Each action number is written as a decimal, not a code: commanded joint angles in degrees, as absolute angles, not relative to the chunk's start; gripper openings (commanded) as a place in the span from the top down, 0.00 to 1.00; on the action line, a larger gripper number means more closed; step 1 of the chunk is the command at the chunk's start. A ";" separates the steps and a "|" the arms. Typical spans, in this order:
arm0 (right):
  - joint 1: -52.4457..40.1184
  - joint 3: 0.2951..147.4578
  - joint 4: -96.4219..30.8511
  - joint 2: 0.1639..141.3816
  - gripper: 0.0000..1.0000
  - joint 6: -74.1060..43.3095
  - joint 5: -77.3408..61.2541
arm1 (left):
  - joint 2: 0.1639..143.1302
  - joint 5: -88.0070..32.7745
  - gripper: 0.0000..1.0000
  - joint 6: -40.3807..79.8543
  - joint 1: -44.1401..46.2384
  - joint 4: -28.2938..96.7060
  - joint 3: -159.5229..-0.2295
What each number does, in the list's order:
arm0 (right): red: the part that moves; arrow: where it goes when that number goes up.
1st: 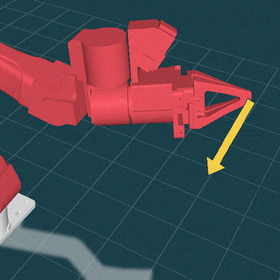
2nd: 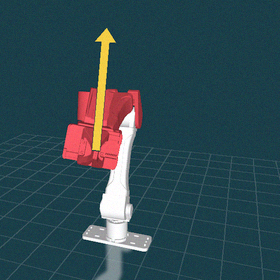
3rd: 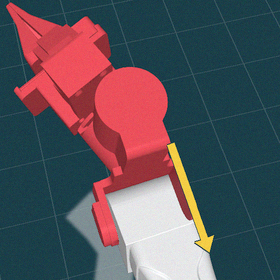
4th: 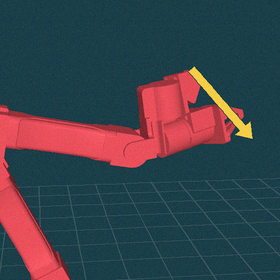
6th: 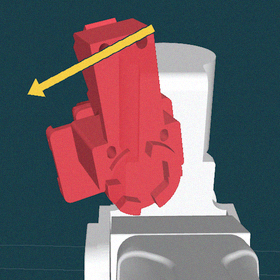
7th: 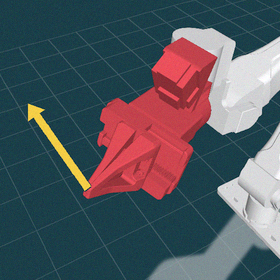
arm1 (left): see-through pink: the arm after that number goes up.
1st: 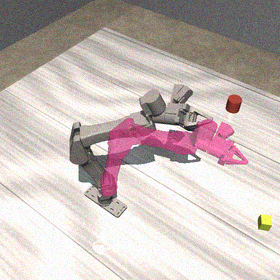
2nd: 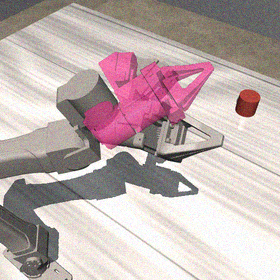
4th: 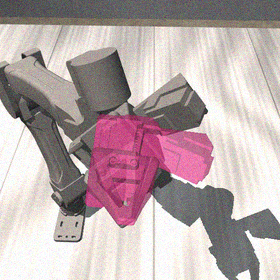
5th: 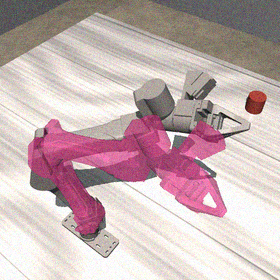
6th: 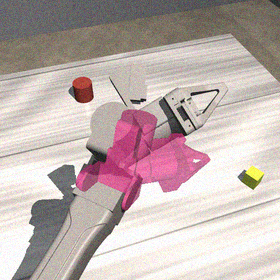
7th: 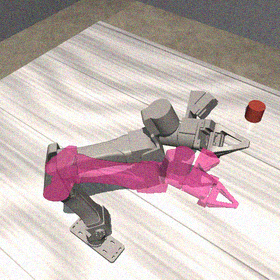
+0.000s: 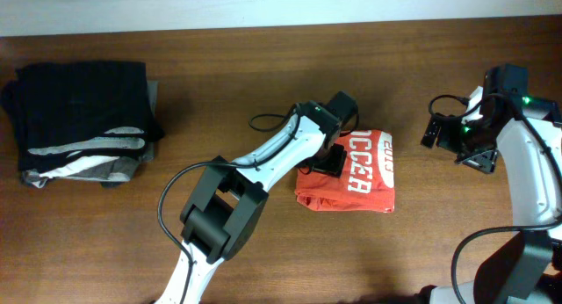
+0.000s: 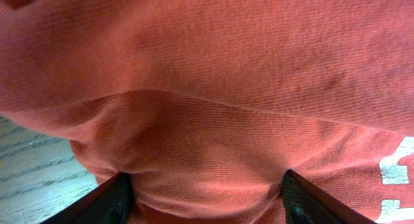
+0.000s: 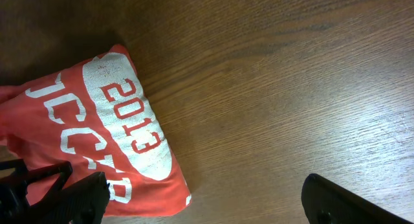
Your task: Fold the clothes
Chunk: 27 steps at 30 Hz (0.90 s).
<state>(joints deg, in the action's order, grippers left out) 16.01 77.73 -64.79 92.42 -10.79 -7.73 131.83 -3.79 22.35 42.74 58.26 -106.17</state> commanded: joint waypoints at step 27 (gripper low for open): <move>16.16 78.67 -64.93 92.03 0.01 -11.44 -7.01 | 127.39 5.82 0.19 26.92 42.61 57.19 -102.94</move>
<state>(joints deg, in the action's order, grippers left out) 16.01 77.73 -64.79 92.42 -10.74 -7.73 128.77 4.97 24.86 42.74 57.45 -104.79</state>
